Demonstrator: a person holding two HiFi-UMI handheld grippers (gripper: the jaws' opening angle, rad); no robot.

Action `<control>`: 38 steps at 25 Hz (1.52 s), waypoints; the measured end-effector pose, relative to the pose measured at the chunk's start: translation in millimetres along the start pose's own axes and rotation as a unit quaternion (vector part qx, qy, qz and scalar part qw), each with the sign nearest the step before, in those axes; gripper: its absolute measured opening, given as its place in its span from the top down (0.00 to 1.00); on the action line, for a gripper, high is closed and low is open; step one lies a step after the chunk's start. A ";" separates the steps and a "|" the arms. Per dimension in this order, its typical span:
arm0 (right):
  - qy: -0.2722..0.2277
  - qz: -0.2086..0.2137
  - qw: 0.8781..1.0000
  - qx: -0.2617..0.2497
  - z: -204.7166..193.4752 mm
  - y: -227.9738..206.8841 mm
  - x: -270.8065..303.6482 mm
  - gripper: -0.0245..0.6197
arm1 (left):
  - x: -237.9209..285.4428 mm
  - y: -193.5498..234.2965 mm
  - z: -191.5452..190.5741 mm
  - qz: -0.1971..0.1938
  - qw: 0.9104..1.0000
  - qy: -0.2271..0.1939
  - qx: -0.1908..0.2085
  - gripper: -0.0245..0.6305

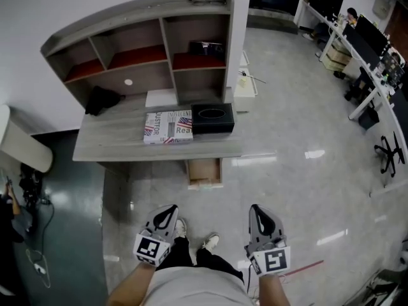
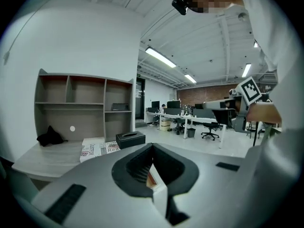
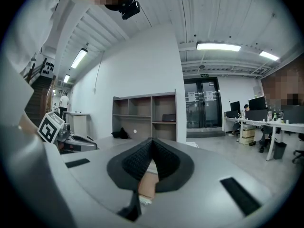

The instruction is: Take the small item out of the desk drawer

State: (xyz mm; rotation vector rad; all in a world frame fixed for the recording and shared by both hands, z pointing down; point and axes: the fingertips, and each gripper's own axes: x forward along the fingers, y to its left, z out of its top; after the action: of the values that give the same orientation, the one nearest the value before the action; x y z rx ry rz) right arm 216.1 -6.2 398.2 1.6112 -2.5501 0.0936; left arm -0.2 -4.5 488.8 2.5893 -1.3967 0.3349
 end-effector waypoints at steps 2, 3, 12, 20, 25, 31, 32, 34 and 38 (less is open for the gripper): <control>0.003 0.000 1.000 -0.003 -1.0 -3.5 2.2 0.93 | 12.3 -0.6 -3.3 -0.005 1.000 0.002 0.006 0.93; 0.005 -0.001 1.000 -0.006 -1.7 -4.8 3.1 0.93 | 18.0 -0.7 -5.7 -0.008 1.000 0.003 0.007 0.93; 0.045 0.004 0.999 0.004 -24.8 4.8 13.3 0.93 | 58.0 8.5 -32.3 -0.029 0.999 0.031 0.034 0.93; 0.076 0.005 0.997 0.013 -55.4 9.3 51.8 0.93 | 100.7 22.9 -83.0 -0.066 0.991 0.088 0.074 0.93; 0.097 0.005 0.995 0.021 -83.2 13.7 76.4 0.93 | 136.3 26.8 -135.6 -0.091 0.982 0.136 0.098 0.85; 0.126 0.001 0.992 0.027 -119.1 16.4 94.9 0.93 | 172.7 25.9 -204.4 -0.138 0.958 0.200 0.154 0.77; 0.129 -0.002 0.991 0.028 -125.1 13.9 96.0 0.93 | 178.7 24.6 -214.7 -0.148 0.952 0.210 0.166 0.76; 0.136 -0.012 0.990 0.030 -137.7 7.2 96.9 0.93 | 190.7 21.7 -234.5 -0.168 0.939 0.227 0.195 0.73; 0.153 -0.030 0.987 0.035 -163.5 -6.4 98.0 0.93 | 214.8 15.0 -270.0 -0.203 0.910 0.252 0.261 0.66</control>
State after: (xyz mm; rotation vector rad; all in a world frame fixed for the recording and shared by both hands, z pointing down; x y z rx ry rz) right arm 192.0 -77.4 573.5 1.5578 -2.2879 0.3965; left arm 71.7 -113.0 808.6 2.7806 -0.6242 1.3414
